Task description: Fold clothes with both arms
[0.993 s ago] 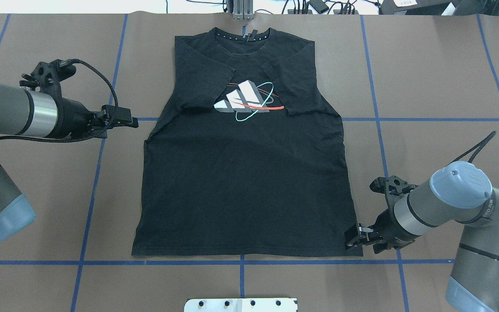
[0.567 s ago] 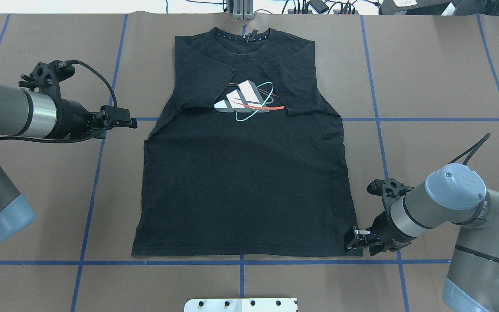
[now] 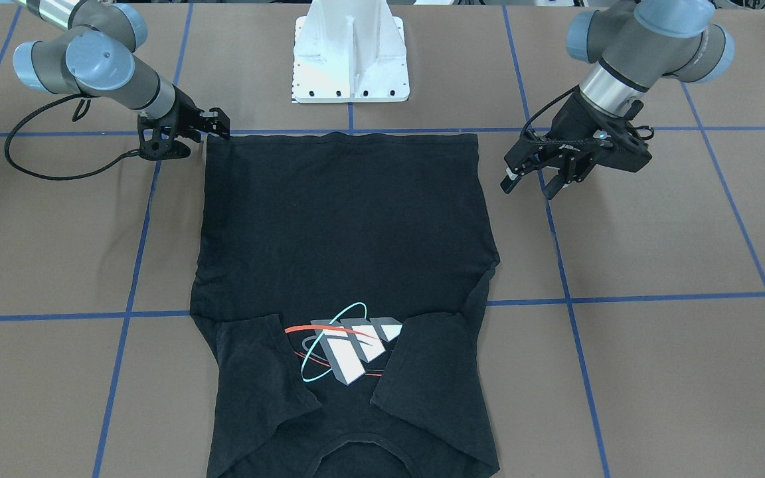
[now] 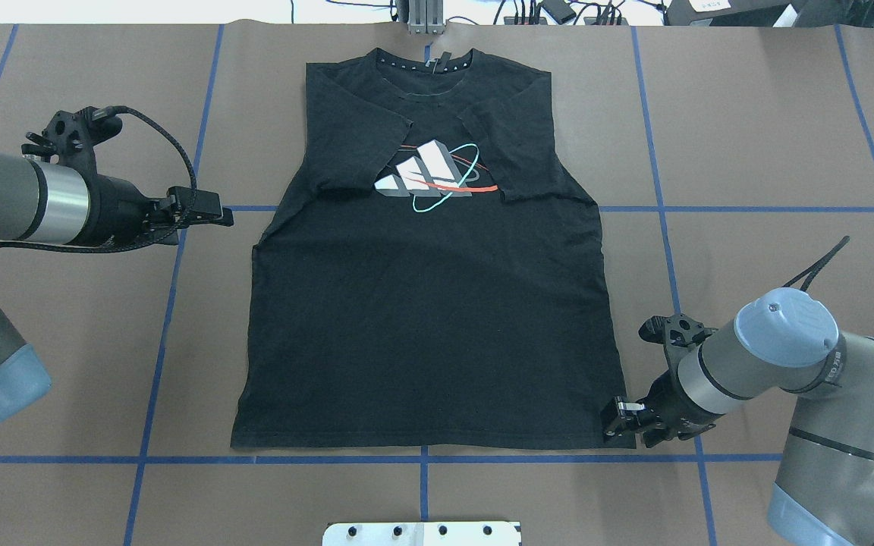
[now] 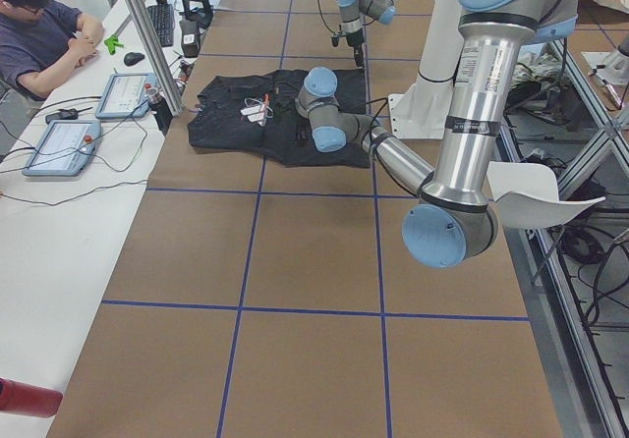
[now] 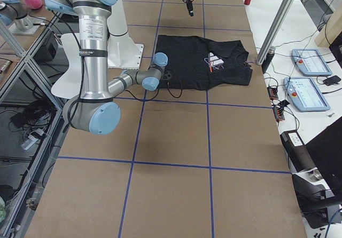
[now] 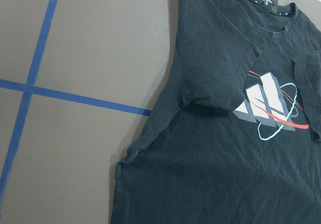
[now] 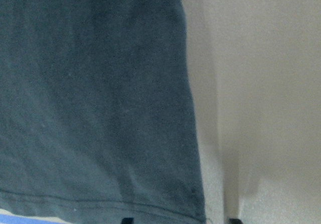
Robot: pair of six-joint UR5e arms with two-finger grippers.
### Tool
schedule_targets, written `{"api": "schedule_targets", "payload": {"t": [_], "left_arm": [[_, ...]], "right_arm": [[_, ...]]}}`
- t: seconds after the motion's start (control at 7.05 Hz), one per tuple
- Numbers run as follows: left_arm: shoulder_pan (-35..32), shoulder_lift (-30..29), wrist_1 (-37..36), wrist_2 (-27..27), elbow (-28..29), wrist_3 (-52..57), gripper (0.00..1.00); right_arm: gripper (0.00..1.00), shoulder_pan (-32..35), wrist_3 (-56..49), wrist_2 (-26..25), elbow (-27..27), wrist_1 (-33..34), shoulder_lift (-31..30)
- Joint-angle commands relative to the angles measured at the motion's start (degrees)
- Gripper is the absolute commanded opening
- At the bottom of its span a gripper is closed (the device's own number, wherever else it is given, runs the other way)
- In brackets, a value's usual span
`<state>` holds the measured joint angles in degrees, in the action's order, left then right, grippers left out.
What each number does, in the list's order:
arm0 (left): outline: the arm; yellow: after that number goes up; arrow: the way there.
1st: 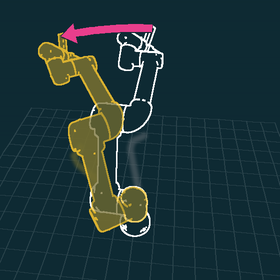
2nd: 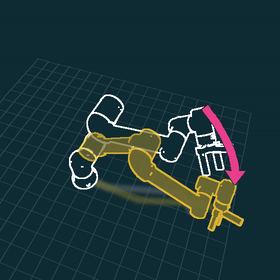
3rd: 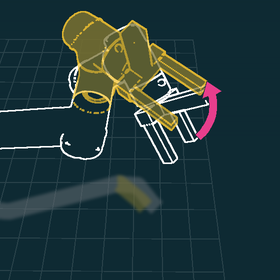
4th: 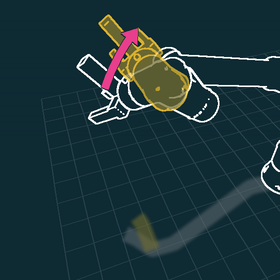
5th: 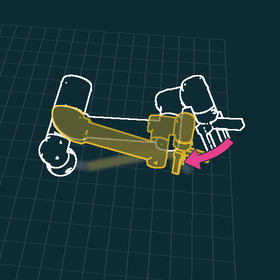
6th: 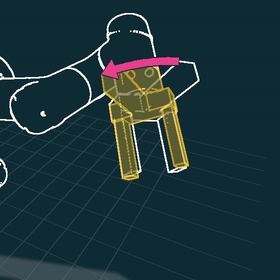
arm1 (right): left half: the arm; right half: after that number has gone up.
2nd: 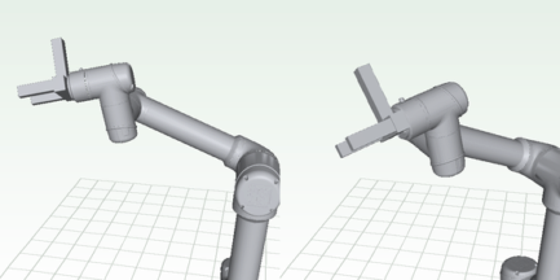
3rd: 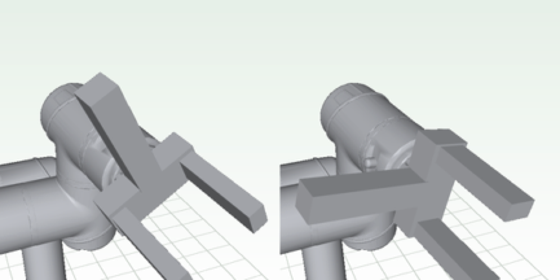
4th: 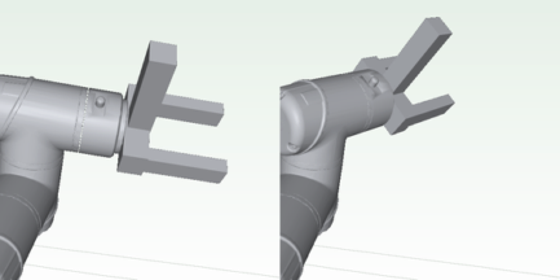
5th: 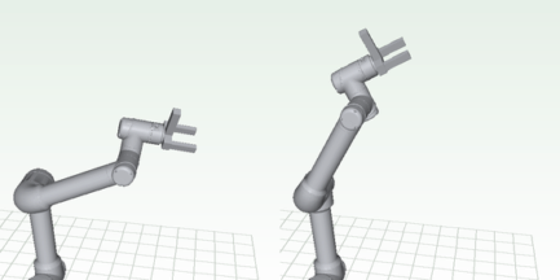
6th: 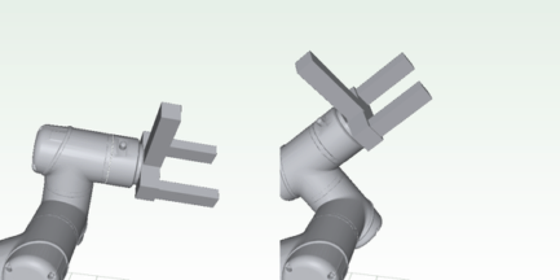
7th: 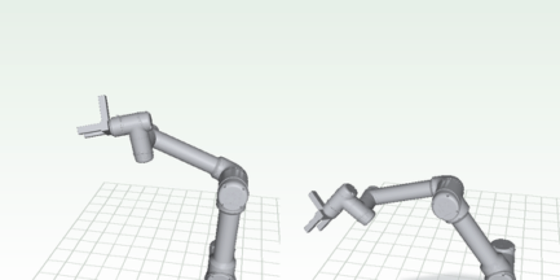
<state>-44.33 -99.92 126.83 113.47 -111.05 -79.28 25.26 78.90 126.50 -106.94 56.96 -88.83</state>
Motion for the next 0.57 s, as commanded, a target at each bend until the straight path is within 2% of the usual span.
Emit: {"api": "schedule_targets", "payload": {"t": [0.0,0.14,0.28,0.43], "left_arm": [[-0.06,0.26,0.0,0.0,-0.39,0.0,0.99],[-0.06,0.34,0.0,0.0,-0.39,0.0,0.99],[0.03,0.34,0.0,-0.09,-0.31,0.0,0.99],[0.03,0.34,0.0,-0.09,-0.3,0.0,0.99]], "right_arm": [[0.52,-0.04,0.02,-0.12,0.5,0.0,0.42],[0.37,0.05,0.02,-0.12,0.24,0.0,0.42],[0.3,0.4,0.02,0.06,-0.11,0.0,0.42],[0.3,0.57,0.02,0.23,-0.2,0.0,0.33]]}}
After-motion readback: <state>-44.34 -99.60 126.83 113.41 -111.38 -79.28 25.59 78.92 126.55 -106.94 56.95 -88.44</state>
